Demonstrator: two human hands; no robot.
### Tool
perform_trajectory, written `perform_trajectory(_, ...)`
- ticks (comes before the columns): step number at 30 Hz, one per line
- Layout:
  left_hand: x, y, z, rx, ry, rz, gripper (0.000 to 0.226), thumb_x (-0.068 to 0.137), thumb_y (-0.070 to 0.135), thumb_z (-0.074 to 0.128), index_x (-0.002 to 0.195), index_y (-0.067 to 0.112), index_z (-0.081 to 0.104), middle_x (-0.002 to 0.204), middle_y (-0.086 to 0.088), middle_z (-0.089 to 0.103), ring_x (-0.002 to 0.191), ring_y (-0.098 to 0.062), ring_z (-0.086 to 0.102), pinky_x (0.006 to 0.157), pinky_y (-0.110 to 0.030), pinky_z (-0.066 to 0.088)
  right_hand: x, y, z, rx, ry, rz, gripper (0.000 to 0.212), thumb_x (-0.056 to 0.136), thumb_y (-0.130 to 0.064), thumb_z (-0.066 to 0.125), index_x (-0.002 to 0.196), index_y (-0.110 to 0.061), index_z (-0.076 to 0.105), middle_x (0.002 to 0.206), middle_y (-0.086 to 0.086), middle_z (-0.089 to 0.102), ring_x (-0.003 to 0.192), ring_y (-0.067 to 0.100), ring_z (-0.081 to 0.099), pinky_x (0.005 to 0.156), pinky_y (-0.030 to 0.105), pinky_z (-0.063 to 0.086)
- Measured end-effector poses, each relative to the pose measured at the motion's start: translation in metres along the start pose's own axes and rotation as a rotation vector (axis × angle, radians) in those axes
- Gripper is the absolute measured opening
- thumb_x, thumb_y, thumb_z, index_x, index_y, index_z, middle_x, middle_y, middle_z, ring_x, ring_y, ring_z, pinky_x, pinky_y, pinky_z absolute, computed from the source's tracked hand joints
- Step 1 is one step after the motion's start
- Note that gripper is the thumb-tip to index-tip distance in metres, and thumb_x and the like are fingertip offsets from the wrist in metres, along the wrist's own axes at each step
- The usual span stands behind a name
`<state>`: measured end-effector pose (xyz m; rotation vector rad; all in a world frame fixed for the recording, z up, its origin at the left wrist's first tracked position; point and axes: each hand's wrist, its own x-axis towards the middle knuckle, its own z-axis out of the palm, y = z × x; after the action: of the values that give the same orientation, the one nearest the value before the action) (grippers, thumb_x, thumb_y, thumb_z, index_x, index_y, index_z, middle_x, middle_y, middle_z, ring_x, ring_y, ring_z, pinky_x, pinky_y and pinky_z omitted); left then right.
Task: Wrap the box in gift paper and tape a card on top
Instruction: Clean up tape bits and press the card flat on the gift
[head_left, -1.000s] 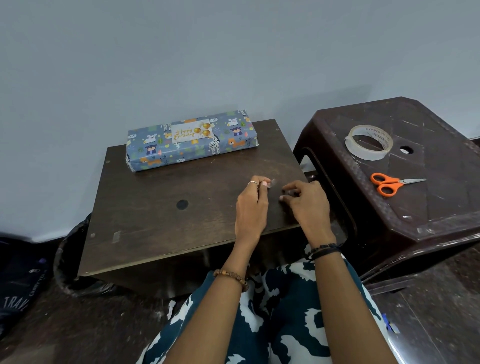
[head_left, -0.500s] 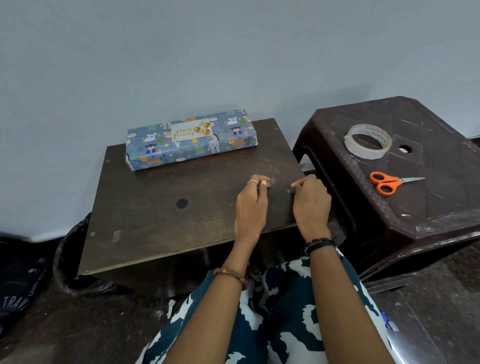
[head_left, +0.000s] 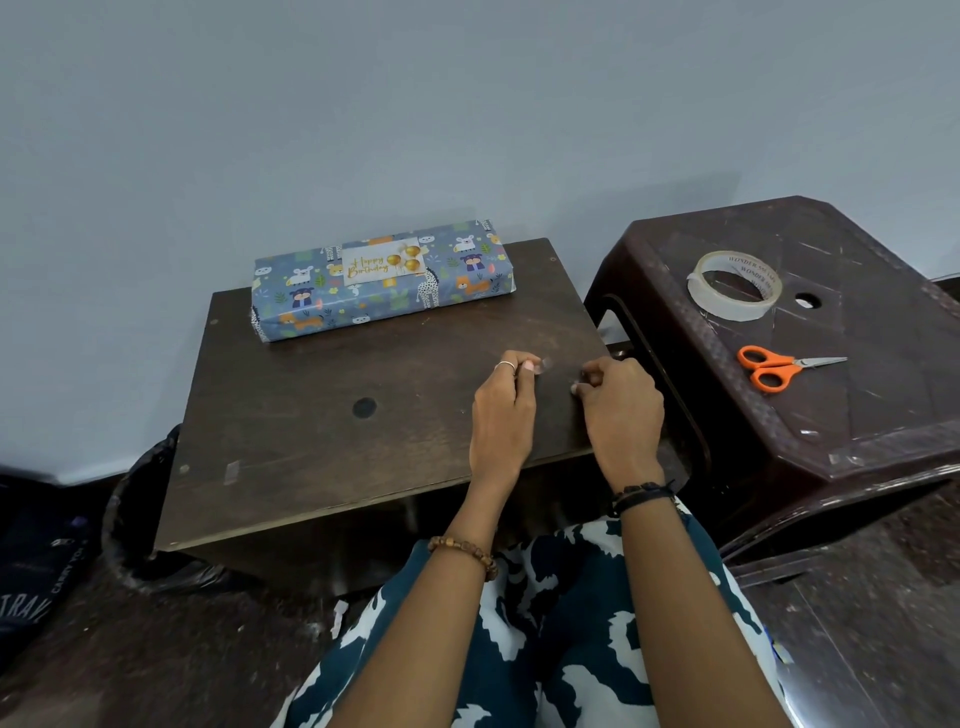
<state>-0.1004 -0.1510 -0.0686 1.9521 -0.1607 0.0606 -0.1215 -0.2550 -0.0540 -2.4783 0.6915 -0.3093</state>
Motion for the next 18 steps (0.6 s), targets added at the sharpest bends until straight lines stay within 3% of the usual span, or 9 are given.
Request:
perform_trajectory(4,0.000,0.000,0.000,0.002,-0.002,0.002,0.019,0.099,0.018,0.041,0.097,0.017,0.060,0.079,-0.011,0.062,0.061,-0.017,0.050,0.055,-0.023,0.037,-0.002,-0.007,0.001,-0.061,0.044,-0.016,0.017,0.090,-0.018,0.060,0.104,-0.008,0.062,0.111,0.011,0.058,0.099,0.028,0.059,0.081,0.036,0.046)
perform_trajectory(10,-0.002,0.001,-0.001,-0.016,0.001,0.018,0.018,0.099,0.017,0.040,0.093,0.019,0.058,0.085,-0.017,0.065,0.074,-0.030,0.057,0.055,-0.023,0.036,-0.007,-0.007,0.000,-0.098,0.025,-0.056,0.019,0.093,-0.013,0.053,0.109,-0.005,0.059,0.114,0.013,0.056,0.099,0.030,0.059,0.082,0.038,0.048)
perform_trajectory(14,-0.001,0.001,-0.001,-0.027,0.008,0.014,0.019,0.099,0.016,0.040,0.094,0.016,0.059,0.085,-0.017,0.065,0.073,-0.031,0.057,0.060,-0.030,0.039,-0.009,-0.010,0.002,-0.183,0.025,-0.081,0.018,0.095,-0.009,0.047,0.111,-0.003,0.054,0.113,0.015,0.054,0.098,0.031,0.057,0.076,0.035,0.044)
perform_trajectory(18,-0.002,0.001,-0.002,-0.042,0.011,0.004,0.020,0.099,0.017,0.040,0.094,0.016,0.060,0.083,-0.016,0.065,0.070,-0.027,0.056,0.060,-0.029,0.040,-0.006,-0.012,0.001,-0.209,0.035,-0.070,0.021,0.093,-0.007,0.049,0.113,-0.003,0.052,0.113,0.016,0.055,0.099,0.032,0.057,0.076,0.036,0.044)
